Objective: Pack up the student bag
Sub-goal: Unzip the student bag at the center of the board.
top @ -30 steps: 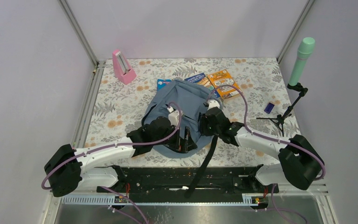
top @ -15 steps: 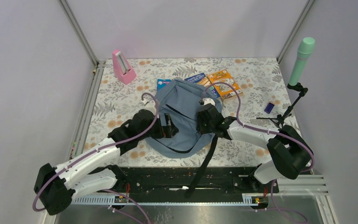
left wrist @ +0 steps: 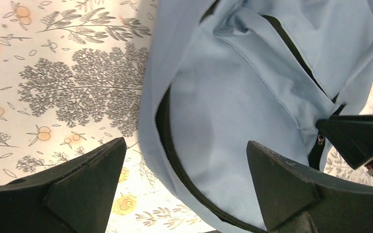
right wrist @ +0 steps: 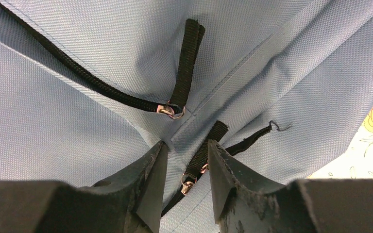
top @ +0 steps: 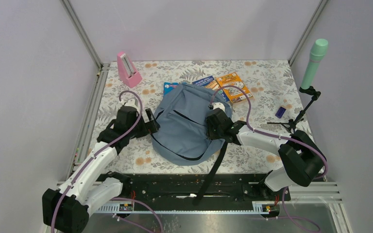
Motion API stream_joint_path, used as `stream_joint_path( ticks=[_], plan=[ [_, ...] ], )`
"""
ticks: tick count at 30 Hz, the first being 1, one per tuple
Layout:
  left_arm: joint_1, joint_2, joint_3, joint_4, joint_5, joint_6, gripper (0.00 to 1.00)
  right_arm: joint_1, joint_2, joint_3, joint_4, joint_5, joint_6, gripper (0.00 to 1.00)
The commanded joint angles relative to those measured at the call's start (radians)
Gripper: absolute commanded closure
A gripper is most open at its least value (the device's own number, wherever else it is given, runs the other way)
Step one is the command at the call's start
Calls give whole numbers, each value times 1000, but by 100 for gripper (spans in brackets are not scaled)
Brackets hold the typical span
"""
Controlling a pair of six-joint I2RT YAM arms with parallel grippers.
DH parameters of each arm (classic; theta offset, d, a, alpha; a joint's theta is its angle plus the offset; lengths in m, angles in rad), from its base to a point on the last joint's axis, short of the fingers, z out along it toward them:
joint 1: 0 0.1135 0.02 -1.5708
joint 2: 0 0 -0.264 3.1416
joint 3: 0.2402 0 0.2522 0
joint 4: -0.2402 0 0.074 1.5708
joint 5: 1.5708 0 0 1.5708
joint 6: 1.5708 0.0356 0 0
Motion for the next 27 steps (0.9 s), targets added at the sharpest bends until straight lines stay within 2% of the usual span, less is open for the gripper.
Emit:
stream_joint_path(
  ticks=[1,5,11,13,23,25,27],
  plan=[
    [54,-1,-26,36,71,17,1,-2,-19,29,-65,60,-20,57],
    [76,7,-71,99,122,-13,1,-1,-17,30,-64,66,-30,58],
    [97,26,-101,170,175,-33,1,-2,11,39,-76,70,-21,70],
    [102,31,-104,188,192,-34,3,-2,-5,32,-81,69,-9,70],
    [109,48,-124,239,218,-52,30,-2,-120,22,-124,60,0,56],
    [109,49,-128,237,214,-52,32,-4,-129,16,-126,68,-3,51],
    [110,51,-131,235,209,-52,35,-10,-121,16,-126,67,-10,51]
  ],
)
